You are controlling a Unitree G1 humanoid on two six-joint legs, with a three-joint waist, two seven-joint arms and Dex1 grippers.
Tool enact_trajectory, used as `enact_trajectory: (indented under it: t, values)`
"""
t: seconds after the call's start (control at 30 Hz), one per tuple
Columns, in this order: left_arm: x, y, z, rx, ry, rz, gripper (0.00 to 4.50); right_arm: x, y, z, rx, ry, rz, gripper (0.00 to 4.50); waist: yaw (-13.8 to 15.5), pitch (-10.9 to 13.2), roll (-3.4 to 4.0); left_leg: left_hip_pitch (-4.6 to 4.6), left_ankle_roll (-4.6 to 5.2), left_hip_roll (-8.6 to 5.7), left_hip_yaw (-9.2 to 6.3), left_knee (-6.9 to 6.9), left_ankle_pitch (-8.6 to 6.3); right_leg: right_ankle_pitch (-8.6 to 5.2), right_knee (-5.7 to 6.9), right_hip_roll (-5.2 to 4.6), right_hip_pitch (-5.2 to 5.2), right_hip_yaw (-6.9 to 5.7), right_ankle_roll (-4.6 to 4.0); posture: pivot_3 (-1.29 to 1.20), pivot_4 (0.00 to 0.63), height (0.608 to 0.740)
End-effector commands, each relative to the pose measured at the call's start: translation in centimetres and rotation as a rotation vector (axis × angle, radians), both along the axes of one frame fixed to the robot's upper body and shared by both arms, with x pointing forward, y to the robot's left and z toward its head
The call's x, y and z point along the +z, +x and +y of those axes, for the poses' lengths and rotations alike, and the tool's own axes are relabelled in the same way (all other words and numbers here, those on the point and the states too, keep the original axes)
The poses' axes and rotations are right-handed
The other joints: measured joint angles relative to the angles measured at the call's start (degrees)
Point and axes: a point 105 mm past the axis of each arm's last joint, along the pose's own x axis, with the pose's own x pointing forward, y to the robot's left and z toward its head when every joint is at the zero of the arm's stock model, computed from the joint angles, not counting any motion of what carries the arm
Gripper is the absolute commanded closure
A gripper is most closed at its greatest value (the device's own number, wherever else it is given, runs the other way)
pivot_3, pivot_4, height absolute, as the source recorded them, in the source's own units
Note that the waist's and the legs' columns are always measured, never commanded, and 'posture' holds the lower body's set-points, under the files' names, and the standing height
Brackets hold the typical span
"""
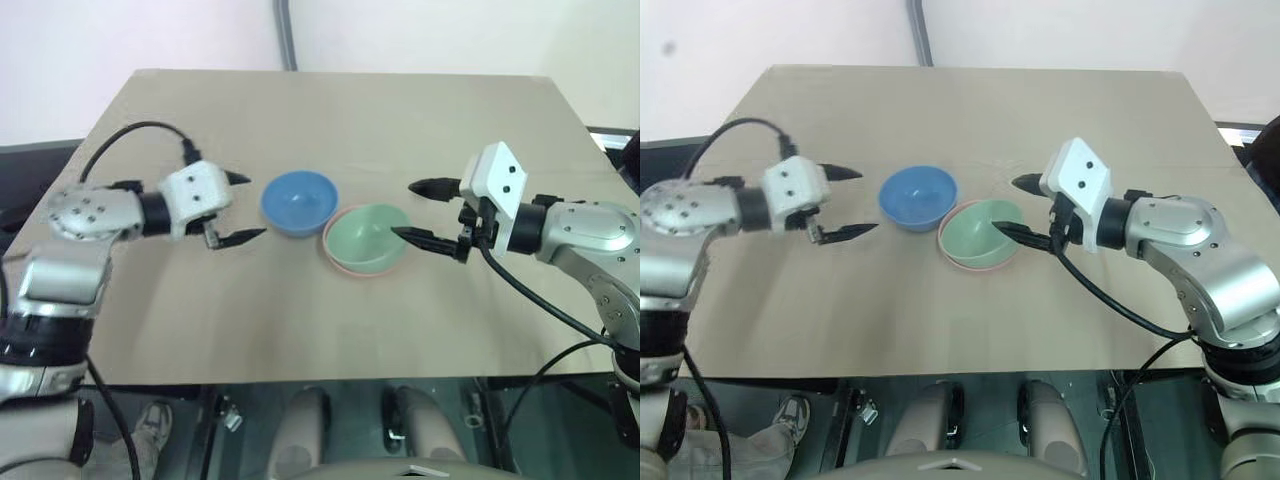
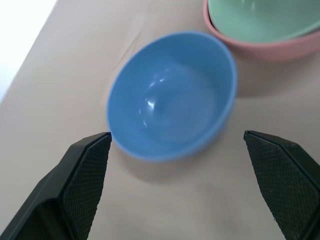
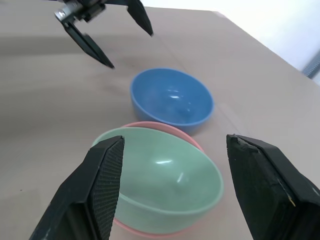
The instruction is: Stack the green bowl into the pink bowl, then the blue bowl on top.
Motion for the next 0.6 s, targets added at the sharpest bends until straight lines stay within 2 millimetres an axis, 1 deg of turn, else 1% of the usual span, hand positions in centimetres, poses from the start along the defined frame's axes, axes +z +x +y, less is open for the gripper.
enact_trajectory:
  t: [0.03,0.1,0.17,0.2,0.23,0.27,0.3,0.37,0.47,0.5,0.6]
  values:
    - [-1.3,1.1,-0.3,-0.035,0.145,-0.02,0.0,1.0,-1.0,-0.5,-0.025,0.007,-0.058,0.96,-0.3,0.0,0.0,0.0,0.0,0.02,0.01,0.0,0.0,0.0,-0.01,0.02,-0.01,0.02,0.0,0.0,0.15,0.74]
    - [-2.1,1.6,-0.7,-0.071,0.226,-0.019,0.0,0.8,-1.5,-0.9,-0.043,0.005,-0.055,0.96,-0.2,0.0,-0.01,-0.02,0.0,0.06,0.03,-0.01,0.0,0.0,-0.01,0.04,-0.03,0.02,0.0,0.0,0.15,0.74]
    - [-2.6,2.0,-1.1,-0.099,0.263,-0.016,0.0,0.7,-1.9,-1.2,-0.057,0.003,-0.055,0.96,0.0,0.0,-0.01,-0.07,0.0,0.05,0.01,0.0,0.0,0.0,-0.02,0.04,-0.03,0.0,0.0,0.0,0.15,0.74]
    - [-2.8,2.1,-1.2,-0.117,0.277,-0.014,0.63,0.7,-2.1,-1.3,-0.066,0.003,-0.056,0.91,0.0,0.0,-0.01,-0.08,0.0,0.05,0.01,0.0,0.0,0.0,-0.03,0.04,-0.03,0.0,0.0,0.0,0.15,0.74]
    - [-2.9,2.3,-1.4,-0.133,0.289,-0.013,0.95,0.6,-2.3,-1.6,-0.077,0.003,-0.055,0.91,0.1,0.0,-0.01,-0.09,0.0,0.04,0.02,0.0,0.0,0.0,-0.04,0.03,-0.03,0.02,0.0,0.0,0.15,0.74]
    - [-3.0,2.6,-1.7,-0.139,0.288,-0.017,1.13,0.5,-2.4,-1.8,-0.092,0.003,-0.055,0.91,-0.2,0.0,-0.02,-0.09,0.0,0.03,0.03,0.01,0.0,0.0,-0.03,0.02,-0.03,0.03,0.0,0.0,0.15,0.74]
    - [-3.0,2.8,-1.9,-0.153,0.297,-0.027,1.53,0.5,-2.5,-2.1,-0.107,0.004,-0.055,0.91,0.1,0.0,-0.03,-0.08,0.01,0.03,0.13,0.02,0.0,0.01,-0.02,0.0,-0.06,0.13,0.02,0.0,0.15,0.74]
    - [-2.9,3.2,-2.2,-0.167,0.298,-0.038,2.49,0.4,-2.7,-2.4,-0.13,0.003,-0.057,0.91,0.3,0.0,-0.03,-0.08,0.01,0.02,0.1,0.05,0.0,0.02,-0.01,0.0,-0.05,0.09,0.04,0.0,0.15,0.74]
    - [-2.6,3.2,-2.3,-0.191,0.294,-0.043,4.07,0.4,-2.7,-2.5,-0.146,0.006,-0.059,0.91,0.1,0.0,-0.03,-0.08,0.01,0.02,0.11,0.07,0.0,0.05,0.0,0.0,-0.05,0.12,0.1,0.0,0.15,0.74]
    - [-2.4,3.0,-2.4,-0.202,0.288,-0.045,4.45,0.5,-2.6,-2.5,-0.149,0.006,-0.06,0.91,0.0,0.0,-0.03,-0.06,0.01,0.02,0.14,0.08,0.0,0.06,0.0,0.01,-0.05,0.16,0.11,0.0,0.15,0.74]
    - [-1.4,2.4,-2.7,-0.237,0.242,-0.042,4.45,0.5,-2.5,-2.6,-0.155,0.008,-0.06,0.91,-0.1,0.0,-0.03,-0.04,0.01,0.03,0.15,0.07,0.0,0.06,0.01,0.02,-0.05,0.17,0.11,0.0,0.15,0.74]
